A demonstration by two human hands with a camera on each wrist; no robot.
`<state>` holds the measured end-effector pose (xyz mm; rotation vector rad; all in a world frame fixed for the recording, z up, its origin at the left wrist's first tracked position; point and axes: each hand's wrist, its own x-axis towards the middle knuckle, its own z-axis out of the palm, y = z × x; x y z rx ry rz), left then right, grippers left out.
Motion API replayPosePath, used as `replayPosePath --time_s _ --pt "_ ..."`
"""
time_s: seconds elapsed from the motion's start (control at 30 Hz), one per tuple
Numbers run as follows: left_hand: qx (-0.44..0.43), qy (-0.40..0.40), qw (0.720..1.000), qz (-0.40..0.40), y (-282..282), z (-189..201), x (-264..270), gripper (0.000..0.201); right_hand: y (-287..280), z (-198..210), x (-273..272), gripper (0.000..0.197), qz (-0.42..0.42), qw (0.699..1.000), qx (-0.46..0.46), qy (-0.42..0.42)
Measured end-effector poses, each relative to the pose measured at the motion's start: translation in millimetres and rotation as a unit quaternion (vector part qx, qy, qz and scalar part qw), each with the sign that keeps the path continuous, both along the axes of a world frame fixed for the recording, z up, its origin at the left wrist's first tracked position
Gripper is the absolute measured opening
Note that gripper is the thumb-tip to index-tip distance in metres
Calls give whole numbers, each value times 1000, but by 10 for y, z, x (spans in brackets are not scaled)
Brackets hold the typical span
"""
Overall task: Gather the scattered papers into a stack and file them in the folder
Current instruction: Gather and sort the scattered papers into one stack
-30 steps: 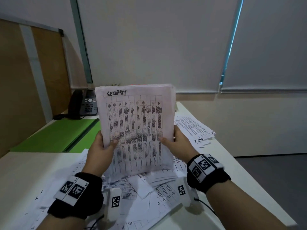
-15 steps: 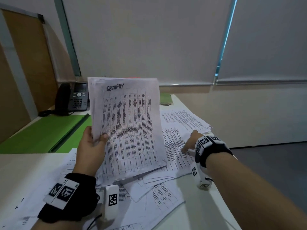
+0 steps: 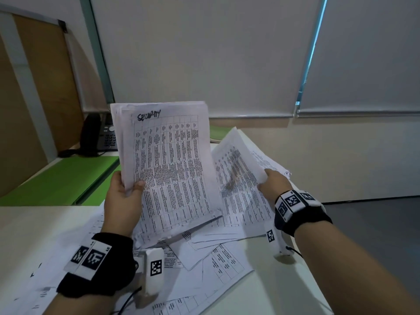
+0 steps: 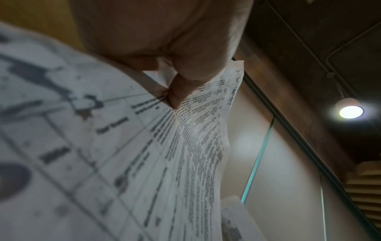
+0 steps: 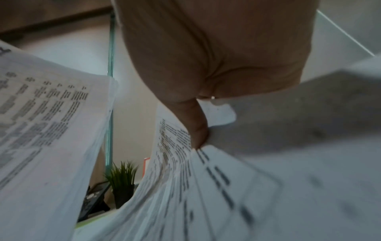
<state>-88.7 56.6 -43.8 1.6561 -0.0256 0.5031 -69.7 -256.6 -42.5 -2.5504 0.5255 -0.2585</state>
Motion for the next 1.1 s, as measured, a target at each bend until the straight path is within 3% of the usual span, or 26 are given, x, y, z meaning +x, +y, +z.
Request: replayPosePath --time_s 0.13,0.37,0.5,0.63,0.7,0.8,0.93,1.07,1.1 --pt "-5 10 999 31 88 -9 -16 30 -62 9 -146 26 -35 984 112 -133" --pt "5 6 990 139 245 68 -117 30 -117 213 -316 27 -70 905 270 -321" --pt "2 0 984 176 386 134 -87 31 -53 326 -397 27 -45 855 349 -382" --pt "-22 7 991 132 373 150 -64 23 69 336 -372 11 -5 843 395 -366" --pt "-61 13 995 78 314 125 -65 20 133 273 -301 8 1 852 402 -334" --pt "-114 45 992 -5 183 104 -116 30 232 146 -216 4 24 861 429 -274" --pt "-162 66 982 -64 37 136 -153 33 382 64 -215 22 65 861 447 -234" --pt "-174 53 978 -100 -77 179 -228 19 496 92 -271 36 110 871 441 -188" --pt "-167 58 978 -112 -106 198 -255 31 526 99 -289 38 119 871 441 -180"
